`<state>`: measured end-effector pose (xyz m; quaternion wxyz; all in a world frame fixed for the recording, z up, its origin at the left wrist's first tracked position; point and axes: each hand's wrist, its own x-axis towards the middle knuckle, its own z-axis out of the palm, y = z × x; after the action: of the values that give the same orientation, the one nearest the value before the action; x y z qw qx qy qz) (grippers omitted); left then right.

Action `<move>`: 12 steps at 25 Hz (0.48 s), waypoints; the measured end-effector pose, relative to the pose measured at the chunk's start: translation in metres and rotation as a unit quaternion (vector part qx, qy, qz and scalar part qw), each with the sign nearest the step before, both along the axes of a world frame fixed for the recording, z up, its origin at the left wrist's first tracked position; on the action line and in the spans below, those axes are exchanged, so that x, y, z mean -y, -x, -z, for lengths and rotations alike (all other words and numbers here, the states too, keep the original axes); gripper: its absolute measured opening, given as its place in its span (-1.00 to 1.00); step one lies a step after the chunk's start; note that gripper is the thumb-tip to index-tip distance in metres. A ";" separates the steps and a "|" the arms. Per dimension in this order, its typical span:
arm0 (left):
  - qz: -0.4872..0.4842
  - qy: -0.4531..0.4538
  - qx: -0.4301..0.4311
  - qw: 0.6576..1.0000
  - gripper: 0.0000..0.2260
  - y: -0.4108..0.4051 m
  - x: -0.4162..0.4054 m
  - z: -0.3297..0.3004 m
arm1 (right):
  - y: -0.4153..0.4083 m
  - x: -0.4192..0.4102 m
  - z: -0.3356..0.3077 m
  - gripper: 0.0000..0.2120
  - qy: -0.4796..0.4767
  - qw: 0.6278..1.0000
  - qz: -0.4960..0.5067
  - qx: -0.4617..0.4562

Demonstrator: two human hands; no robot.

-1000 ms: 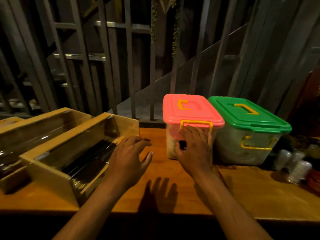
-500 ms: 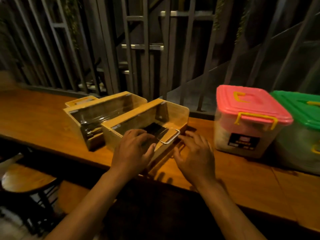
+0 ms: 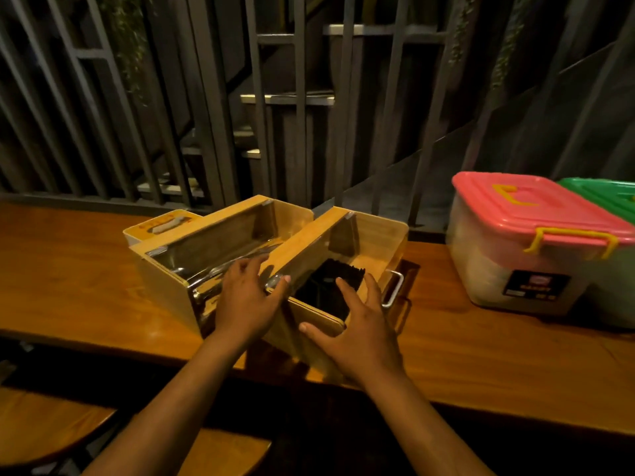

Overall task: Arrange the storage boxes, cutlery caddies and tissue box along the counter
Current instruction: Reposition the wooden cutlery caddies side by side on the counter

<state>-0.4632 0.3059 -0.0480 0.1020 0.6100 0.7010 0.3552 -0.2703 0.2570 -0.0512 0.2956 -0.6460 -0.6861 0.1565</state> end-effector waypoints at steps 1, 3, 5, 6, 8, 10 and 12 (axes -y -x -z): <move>0.000 -0.003 0.035 0.999 -0.40 0.005 -0.006 0.003 | 0.005 0.001 0.005 -0.09 -0.007 1.000 0.014 -0.002; 0.023 -0.008 0.092 0.995 -0.37 0.012 -0.014 0.007 | 0.009 0.003 0.012 -0.11 -0.023 0.999 0.033 -0.006; 0.046 -0.004 0.101 0.994 -0.39 0.016 -0.020 0.008 | 0.014 0.004 0.011 -0.12 -0.026 0.998 0.043 -0.028; 0.052 -0.004 0.093 0.994 -0.38 0.018 -0.022 0.010 | 0.016 0.006 0.010 -0.12 -0.025 0.998 0.046 -0.040; 0.061 -0.001 0.087 0.994 -0.32 0.020 -0.021 0.011 | 0.018 0.009 0.007 -0.13 -0.033 0.997 0.053 -0.056; 0.071 0.003 0.087 0.994 -0.26 0.018 -0.020 0.012 | 0.018 0.010 0.007 -0.13 -0.045 0.996 0.062 -0.051; 0.084 0.009 0.089 0.992 -0.25 0.013 -0.020 0.013 | 0.015 0.012 0.008 -0.13 -0.057 0.995 0.077 -0.039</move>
<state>-0.4762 0.3259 -0.0610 0.1988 0.6321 0.6384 0.3916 -0.2855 0.2445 -0.0592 0.3694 -0.6726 -0.6300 0.1192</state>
